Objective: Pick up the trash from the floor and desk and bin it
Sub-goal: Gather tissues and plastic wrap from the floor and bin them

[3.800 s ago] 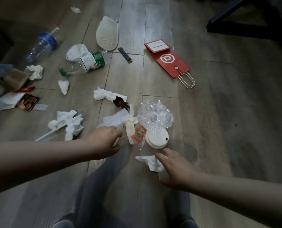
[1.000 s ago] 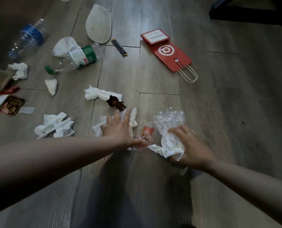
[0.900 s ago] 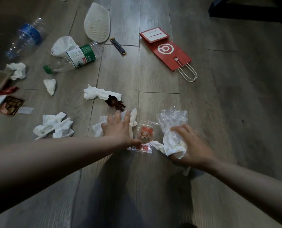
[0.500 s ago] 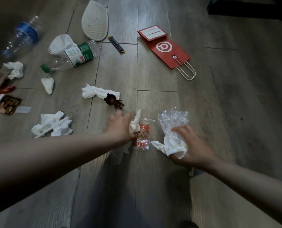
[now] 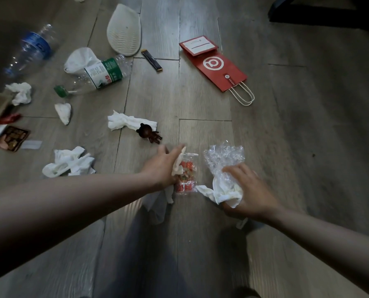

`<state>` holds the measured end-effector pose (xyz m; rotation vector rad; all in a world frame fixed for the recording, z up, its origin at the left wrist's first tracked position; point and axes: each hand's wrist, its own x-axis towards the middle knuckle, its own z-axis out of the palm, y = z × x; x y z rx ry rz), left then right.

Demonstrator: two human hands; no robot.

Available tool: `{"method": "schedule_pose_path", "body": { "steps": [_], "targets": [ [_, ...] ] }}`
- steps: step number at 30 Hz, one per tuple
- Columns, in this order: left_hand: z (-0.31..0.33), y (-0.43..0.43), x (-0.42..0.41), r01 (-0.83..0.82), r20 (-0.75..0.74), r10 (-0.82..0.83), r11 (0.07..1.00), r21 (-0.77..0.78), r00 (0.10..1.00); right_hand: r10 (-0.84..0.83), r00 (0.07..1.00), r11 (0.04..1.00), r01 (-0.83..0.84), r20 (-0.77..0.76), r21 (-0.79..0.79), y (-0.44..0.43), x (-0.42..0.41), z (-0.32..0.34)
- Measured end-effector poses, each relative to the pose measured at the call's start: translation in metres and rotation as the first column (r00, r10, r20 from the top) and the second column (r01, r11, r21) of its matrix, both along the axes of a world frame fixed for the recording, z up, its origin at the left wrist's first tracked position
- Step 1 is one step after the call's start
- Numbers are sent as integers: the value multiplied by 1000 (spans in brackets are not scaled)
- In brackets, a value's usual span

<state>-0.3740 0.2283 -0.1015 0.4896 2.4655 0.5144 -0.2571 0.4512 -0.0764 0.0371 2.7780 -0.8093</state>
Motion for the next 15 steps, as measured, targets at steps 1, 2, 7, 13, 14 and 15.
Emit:
{"method": "schedule_pose_path", "body": {
  "steps": [1,2,7,13,14,15],
  "targets": [
    [0,1,-2,23,13,-23,999,-27,1000,0,1000,1000,0,-1,-1,0,0,0],
    [1,2,-4,36,25,-35,998,-44,999,1,1000,1000,-1,0,-2,0,0,1],
    [1,8,-2,-24,77,24,1000,-2,997,7,1000,1000,-7,11,0,0,0,3],
    [9,0,-2,-296,251,258,946,129,933,-24,1000,1000,24,0,-2,-3,1,9],
    [12,-4,-3,-322,259,278,936,145,925,-31,999,999,31,-8,-7,-3,1,10],
    [15,-8,-5,-348,261,301,924,157,917,-42,999,999,41,-15,-16,-4,0,12]
  ]
}}
